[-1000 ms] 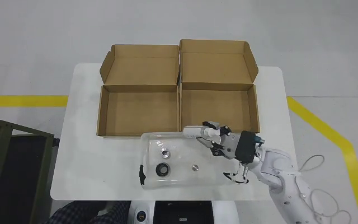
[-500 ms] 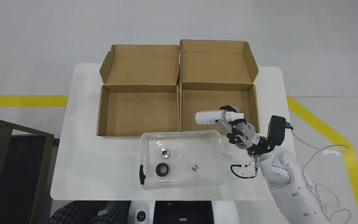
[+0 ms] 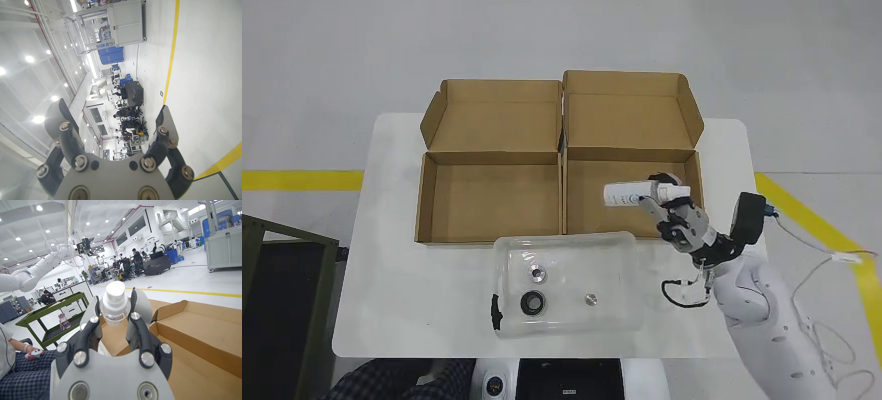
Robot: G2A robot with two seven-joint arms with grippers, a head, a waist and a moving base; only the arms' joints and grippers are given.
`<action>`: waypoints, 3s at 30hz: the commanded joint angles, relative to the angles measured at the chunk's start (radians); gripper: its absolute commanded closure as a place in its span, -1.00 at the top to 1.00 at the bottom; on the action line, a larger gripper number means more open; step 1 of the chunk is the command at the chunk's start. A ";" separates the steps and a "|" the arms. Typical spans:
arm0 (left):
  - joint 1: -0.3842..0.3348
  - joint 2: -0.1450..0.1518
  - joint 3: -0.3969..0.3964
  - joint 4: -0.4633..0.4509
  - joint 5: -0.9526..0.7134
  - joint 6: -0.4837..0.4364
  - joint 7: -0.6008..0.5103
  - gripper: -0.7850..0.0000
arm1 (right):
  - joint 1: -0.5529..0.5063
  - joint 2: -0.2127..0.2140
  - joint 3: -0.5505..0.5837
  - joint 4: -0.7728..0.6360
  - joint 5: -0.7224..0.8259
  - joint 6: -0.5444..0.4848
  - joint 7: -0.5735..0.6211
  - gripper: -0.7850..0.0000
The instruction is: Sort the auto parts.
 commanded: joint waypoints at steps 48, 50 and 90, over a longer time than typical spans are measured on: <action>0.000 0.000 0.000 0.000 0.000 0.000 0.000 1.00 | 0.467 -0.090 -0.333 0.436 -0.428 0.278 0.256 -1.00; 0.000 0.000 0.000 0.000 0.000 0.000 0.000 1.00 | 0.476 -0.094 -0.344 0.442 -0.439 0.282 0.262 -1.00; 0.000 0.000 0.000 0.000 0.000 0.000 0.000 1.00 | 0.034 -0.007 -0.120 -0.235 -0.680 0.056 0.473 1.00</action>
